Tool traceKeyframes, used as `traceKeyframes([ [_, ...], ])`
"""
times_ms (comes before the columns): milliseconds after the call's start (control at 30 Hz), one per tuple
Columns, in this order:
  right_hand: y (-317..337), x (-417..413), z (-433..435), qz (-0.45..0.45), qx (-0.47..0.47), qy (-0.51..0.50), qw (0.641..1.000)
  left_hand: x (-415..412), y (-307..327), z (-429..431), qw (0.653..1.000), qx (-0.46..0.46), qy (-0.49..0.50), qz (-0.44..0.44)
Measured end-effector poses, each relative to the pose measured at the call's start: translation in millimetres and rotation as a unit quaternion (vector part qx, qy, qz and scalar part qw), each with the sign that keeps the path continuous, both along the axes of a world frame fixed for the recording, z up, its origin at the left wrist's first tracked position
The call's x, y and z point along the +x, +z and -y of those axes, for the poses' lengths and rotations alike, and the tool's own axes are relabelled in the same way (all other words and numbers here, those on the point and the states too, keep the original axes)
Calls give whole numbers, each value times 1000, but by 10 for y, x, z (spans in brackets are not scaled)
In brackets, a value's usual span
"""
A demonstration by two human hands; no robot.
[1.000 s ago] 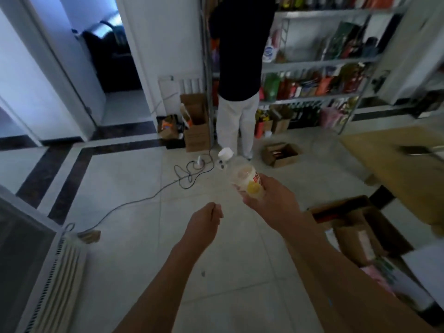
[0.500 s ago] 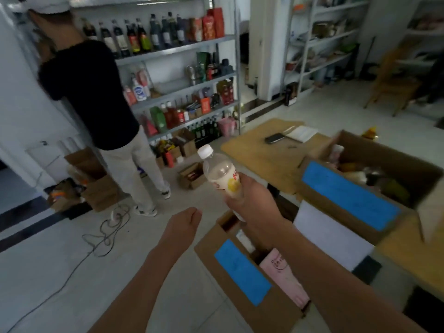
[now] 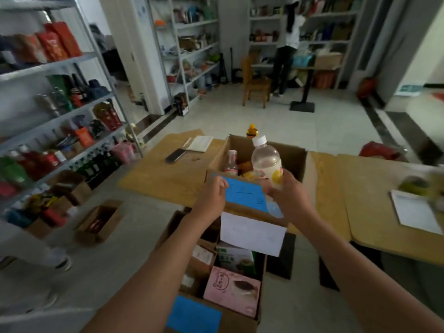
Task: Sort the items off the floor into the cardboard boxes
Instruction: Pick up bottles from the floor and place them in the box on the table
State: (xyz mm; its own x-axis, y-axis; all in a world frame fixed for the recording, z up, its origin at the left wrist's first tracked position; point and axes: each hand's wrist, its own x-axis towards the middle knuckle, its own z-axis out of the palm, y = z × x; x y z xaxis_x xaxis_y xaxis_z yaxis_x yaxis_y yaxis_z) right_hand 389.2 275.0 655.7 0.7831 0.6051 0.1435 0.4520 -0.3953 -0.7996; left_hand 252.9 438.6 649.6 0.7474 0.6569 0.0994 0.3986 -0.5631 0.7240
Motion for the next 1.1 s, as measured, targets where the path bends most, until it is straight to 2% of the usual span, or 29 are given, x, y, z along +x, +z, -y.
traceKeyframes([
  [200,-159,601,333,-15,25,-45,999,672,-232,137,998,-17,-63,-4],
  [367,-293,1289,-71,5,49,-20,999,1000,-429,-47,999,-30,-19,-8],
  [500,-413,1825,-400,42,68,0,997,1328,-532,-137,997,-38,-10,-66],
  [600,-537,2170,-614,28,75,53,995,1598,-623,-123,994,-55,6,-92],
  [700,-728,2445,-790,41,12,93,995,1806,-734,-111,990,-33,32,-136],
  [833,-946,2589,-960,118,-59,185,974,1952,-813,-120,985,-27,97,-140],
  [900,-1104,2642,-1018,116,-160,211,957,1963,-826,-126,983,-19,117,-140],
  [967,-1279,2655,-1042,102,-306,237,916,1953,-836,-133,981,-16,123,-146],
  [1000,-1352,2645,-1041,104,-339,238,904,1953,-831,-132,980,-18,125,-150],
  [1100,-1489,2602,-1053,136,-338,221,905,1987,-800,-142,978,-26,131,-160],
])
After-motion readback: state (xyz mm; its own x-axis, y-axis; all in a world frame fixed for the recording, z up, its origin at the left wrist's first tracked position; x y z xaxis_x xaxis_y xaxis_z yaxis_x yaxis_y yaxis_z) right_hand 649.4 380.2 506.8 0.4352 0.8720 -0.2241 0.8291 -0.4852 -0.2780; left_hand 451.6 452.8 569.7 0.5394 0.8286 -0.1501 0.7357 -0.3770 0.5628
